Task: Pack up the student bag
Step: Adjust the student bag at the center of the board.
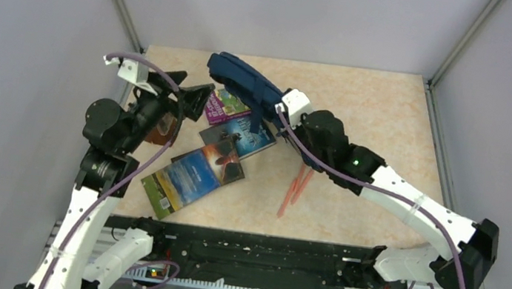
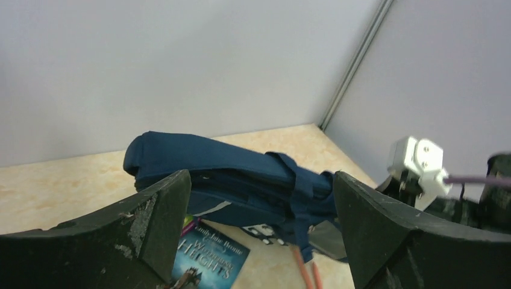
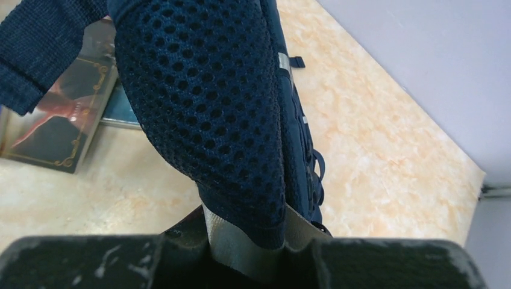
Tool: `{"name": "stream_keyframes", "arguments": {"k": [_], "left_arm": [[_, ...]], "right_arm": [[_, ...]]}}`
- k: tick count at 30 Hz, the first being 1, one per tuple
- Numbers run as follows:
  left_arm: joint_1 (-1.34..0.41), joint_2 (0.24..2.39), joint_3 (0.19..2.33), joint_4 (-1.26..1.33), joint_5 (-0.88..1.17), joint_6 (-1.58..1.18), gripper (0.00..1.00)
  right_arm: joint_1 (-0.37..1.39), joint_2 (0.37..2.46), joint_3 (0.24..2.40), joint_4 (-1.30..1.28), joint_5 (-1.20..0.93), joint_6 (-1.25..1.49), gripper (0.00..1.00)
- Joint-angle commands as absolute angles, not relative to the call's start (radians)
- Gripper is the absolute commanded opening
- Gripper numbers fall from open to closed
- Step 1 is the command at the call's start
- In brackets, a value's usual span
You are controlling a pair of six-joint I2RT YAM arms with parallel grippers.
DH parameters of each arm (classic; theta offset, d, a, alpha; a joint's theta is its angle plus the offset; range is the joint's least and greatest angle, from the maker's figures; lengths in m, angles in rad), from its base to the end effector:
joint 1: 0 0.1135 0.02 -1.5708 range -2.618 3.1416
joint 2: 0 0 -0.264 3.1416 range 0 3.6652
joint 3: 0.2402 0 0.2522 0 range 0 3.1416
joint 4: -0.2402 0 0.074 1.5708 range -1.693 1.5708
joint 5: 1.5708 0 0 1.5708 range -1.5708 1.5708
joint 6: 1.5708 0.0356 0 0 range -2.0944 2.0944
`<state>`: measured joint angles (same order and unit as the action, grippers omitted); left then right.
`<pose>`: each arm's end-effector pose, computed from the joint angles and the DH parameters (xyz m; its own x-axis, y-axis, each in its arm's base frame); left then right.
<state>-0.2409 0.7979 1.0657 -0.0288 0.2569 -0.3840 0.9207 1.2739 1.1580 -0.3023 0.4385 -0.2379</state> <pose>0.1546 -0.0473 0.4508 0.0369 -0.3822 -0.9234 0.5224 0.7951 -0.3082 0.1876 0.2218 0.3541 -0.1244 -0.5161 -0.8475 -0.5301 0.7565 -0.3829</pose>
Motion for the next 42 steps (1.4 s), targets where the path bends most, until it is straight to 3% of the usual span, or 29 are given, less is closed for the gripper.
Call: {"name": "stream_keyframes", "arguments": {"k": [1,3,7,10,16,22,33,40,41,42], "left_arm": [[-0.241,0.773,1.113,-0.282,0.303,-0.154,0.92],[-0.242,0.772,1.119,-0.362,0.317,-0.035,0.92],[-0.273,0.740,1.025,-0.323,0.117,0.098,0.92],[-0.270,0.765,0.983,-0.283,-0.199,0.107,0.93],[-0.269,0.751,0.966,-0.280,-0.071,0.122,0.93],[-0.267,0.649,0.912,-0.268,-0.201,0.178,0.92],[-0.266,0.625,0.873,-0.178,-0.079,0.195,0.63],[-0.265,0.695,0.901,-0.173,-0.066,0.181,0.68],[-0.265,0.703,0.905,-0.172,-0.052,0.178,0.61],[-0.265,0.708,0.908,-0.174,-0.034,0.177,0.41]], "right_arm": [[0.887,1.159,1.316,-0.166,0.242,-0.199,0.00],[0.884,1.158,1.347,-0.183,0.225,-0.214,0.00],[0.880,1.156,1.408,-0.223,0.175,-0.234,0.00],[0.879,1.152,1.457,-0.267,0.127,-0.232,0.00],[0.879,1.117,1.460,-0.290,0.026,-0.216,0.00],[0.879,1.094,1.459,-0.317,0.019,-0.223,0.00],[0.879,1.081,1.450,-0.316,-0.045,-0.217,0.00],[0.879,1.091,1.455,-0.333,-0.102,-0.228,0.00],[0.879,1.095,1.457,-0.342,-0.108,-0.235,0.00],[0.879,1.102,1.458,-0.350,-0.111,-0.241,0.00]]}}
